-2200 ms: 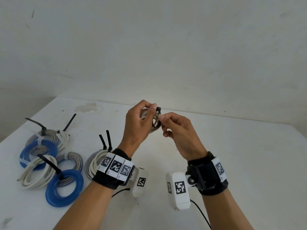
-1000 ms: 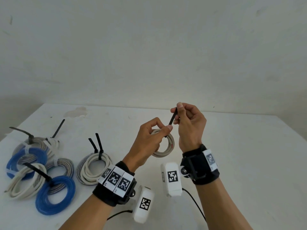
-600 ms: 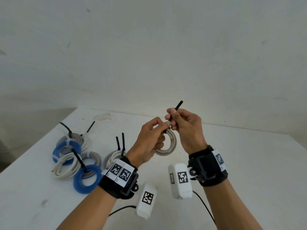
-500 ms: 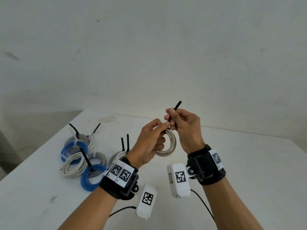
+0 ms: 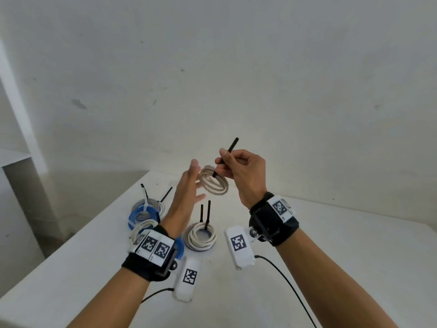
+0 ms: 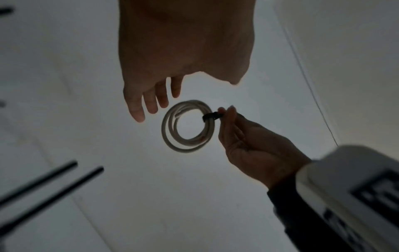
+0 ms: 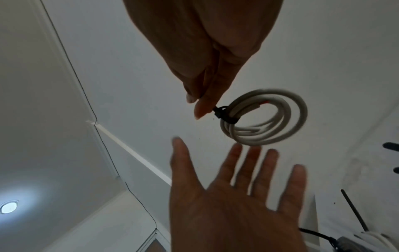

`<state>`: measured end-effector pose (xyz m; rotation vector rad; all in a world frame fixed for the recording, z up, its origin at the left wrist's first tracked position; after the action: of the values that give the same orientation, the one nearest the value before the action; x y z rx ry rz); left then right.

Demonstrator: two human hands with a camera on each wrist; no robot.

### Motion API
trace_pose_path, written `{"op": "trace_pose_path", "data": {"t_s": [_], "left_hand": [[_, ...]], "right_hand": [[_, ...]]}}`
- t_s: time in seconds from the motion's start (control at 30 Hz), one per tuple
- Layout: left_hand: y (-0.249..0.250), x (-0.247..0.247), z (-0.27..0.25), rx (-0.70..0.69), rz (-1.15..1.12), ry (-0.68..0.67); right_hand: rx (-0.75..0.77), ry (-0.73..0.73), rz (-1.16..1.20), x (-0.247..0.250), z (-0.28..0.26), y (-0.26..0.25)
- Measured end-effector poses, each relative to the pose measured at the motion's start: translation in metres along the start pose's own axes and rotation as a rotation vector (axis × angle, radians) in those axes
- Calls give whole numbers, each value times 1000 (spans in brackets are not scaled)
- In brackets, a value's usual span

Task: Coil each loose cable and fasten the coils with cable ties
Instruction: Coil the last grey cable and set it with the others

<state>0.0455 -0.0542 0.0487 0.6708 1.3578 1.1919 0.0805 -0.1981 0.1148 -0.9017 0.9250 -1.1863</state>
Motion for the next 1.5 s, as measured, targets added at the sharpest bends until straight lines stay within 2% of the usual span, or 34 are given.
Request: {"op": "trace_pose_path", "data": {"t_s": [0.1, 0.17, 0.27, 0.33, 0.4, 0.43, 0.5, 0.57, 0.67, 0.73, 0.83, 0.93, 1.0, 1.13, 1.27, 1.4, 1.5], "left_hand": [[13, 15, -6, -185, 327, -37], [12, 14, -6, -210, 461, -96], [11, 14, -6, -233, 512, -186], [6, 18, -4, -154, 509, -222], [-3, 29, -4, 1, 387, -254], [-9, 34, -5, 91, 288, -269], [-19, 42, -10, 261, 109, -297], [-23, 48, -15, 358, 52, -313], [-32, 54, -24, 467, 111, -349], [-43, 66, -23, 478, 268, -297], [-56, 88, -11, 399, 520, -191], [-68, 99, -7, 435, 385, -119], [-71, 97, -7, 459, 307, -140], [-76, 94, -9, 500, 338, -189], [-78, 102, -4, 436, 567, -86], [-74, 108, 6, 329, 774, 7], [-65, 103, 8, 267, 1084, -27]], "right_hand": [[-16, 25, 12, -11, 3, 2], [-66, 10, 46, -22, 3, 7], [-143, -114, 45, -43, -1, 17], [-133, -223, -28, -51, 1, 23], [-102, -334, -165, -52, 6, 30], [-72, -386, -297, -51, 8, 35], [3, -464, -707, -49, 9, 55], [-7, -539, -967, -49, 2, 82], [-200, -649, -833, -52, -11, 119], [-229, -635, -839, -52, -11, 130], [-245, -570, -852, -51, -12, 140], [-304, -634, -811, -51, -17, 151], [-336, -685, -791, -50, -21, 156], [-384, -576, -755, -35, -17, 163], [-406, -443, -820, -21, -14, 161], [-324, -414, -903, -30, -19, 161], [-295, -397, -936, -38, -18, 166]]}}
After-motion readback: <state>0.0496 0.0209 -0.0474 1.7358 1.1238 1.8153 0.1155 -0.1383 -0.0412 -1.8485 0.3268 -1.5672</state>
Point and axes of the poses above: each hand's wrist, its own z-axis towards the middle knuckle, its own x-axis out of the back of the hand, y = z × x, the point moved 7 cm from there along z, towards the middle knuckle, and after that the axes turned 9 degrees about -z, right-handed, at the moved point
